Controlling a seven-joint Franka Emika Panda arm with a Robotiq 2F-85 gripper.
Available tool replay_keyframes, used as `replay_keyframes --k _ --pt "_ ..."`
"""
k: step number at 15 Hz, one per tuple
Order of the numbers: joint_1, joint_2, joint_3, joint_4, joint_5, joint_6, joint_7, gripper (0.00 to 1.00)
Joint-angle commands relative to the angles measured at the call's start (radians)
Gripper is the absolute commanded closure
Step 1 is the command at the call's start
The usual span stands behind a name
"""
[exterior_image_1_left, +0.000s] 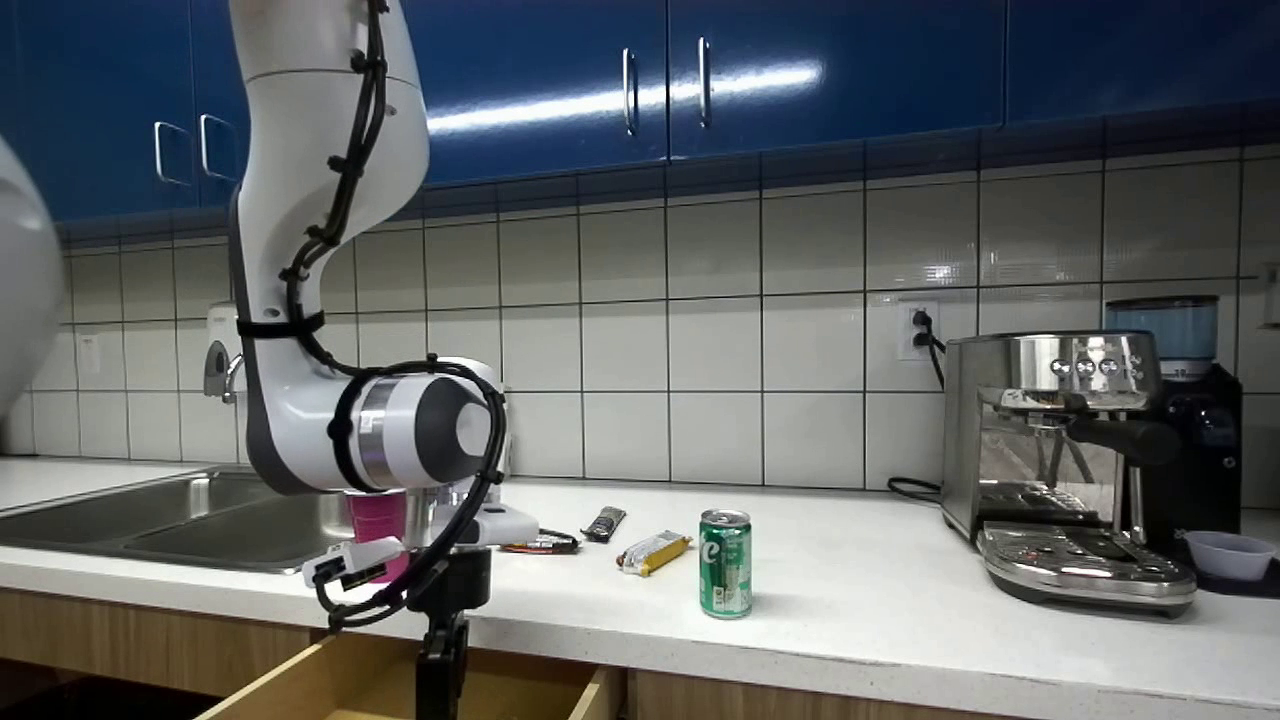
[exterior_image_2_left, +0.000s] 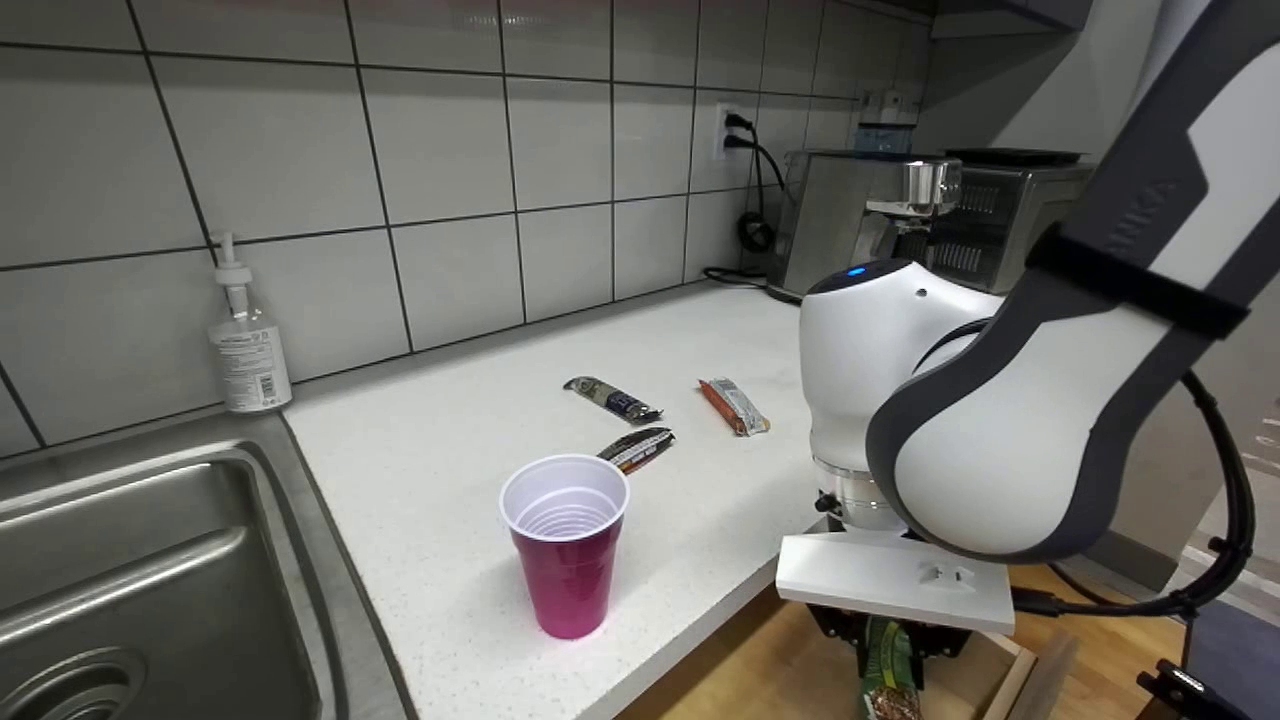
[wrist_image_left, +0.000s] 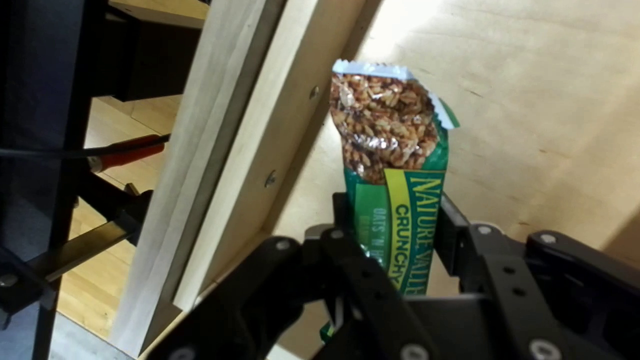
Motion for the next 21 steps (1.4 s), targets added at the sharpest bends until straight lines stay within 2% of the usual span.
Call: replay_keyframes --k 1,2,3,5,8,21 --pt "0.026 0.029 -0.027 0.025 -0.012 0.005 0.025 0.84" --pt "0.028 0.033 -0.030 0.027 -0.010 0.005 0.024 0.84" --pt "0.031 0.035 -0.032 0.029 -0.011 0.002 0.023 0.34" --pt "0.035 0.035 -0.035 0.030 -0.007 0.003 0.020 0.26" --pt "0.036 0.017 -0.035 0.025 -0.004 0.005 0.014 0.02" --pt "0.023 -0.164 -0.010 -0.046 0.004 0.070 -0.005 0.00"
